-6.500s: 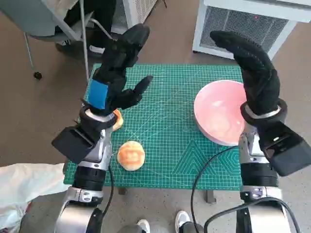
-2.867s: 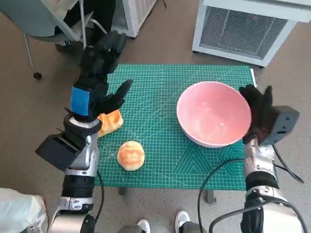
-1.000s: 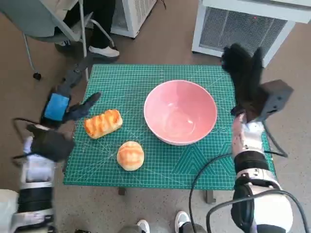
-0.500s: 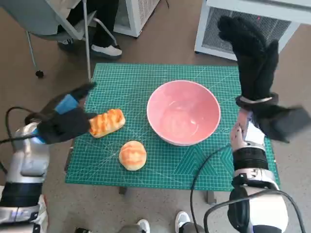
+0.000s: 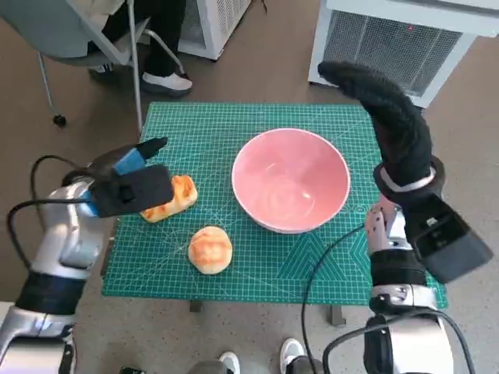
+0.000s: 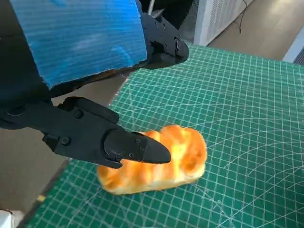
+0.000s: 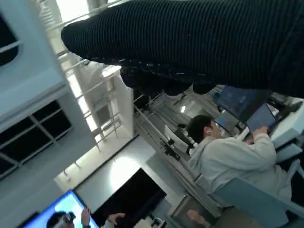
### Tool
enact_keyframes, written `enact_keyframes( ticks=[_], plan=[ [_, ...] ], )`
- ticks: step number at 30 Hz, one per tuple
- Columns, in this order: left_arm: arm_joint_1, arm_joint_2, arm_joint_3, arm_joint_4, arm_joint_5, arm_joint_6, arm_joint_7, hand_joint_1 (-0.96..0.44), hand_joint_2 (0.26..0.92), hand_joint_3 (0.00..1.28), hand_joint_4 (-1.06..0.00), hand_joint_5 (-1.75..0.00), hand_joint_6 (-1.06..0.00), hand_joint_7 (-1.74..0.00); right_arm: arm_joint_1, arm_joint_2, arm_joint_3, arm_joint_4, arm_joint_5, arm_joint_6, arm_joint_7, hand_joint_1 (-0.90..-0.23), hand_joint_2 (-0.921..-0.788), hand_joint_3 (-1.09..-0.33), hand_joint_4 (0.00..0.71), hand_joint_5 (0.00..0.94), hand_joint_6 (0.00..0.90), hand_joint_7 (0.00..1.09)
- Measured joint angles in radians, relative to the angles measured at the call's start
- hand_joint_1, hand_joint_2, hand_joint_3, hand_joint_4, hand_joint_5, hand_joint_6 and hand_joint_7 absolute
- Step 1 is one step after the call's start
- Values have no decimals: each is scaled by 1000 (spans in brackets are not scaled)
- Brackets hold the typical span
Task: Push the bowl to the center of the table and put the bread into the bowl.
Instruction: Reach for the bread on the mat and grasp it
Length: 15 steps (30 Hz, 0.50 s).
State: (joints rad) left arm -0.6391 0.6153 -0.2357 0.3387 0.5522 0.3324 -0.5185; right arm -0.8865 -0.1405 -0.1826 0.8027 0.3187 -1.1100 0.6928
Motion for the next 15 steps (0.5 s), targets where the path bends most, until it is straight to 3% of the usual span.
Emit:
enact_keyframes(
  ticks=[15],
  plan=[
    [-101,-92,-56,263,-7,-43,47,-512,883,2,-131,-1,-251,-5,13,-8,27,-14,-16,-19,-54,-593,-921,-759,279,5,328,23]
  ],
)
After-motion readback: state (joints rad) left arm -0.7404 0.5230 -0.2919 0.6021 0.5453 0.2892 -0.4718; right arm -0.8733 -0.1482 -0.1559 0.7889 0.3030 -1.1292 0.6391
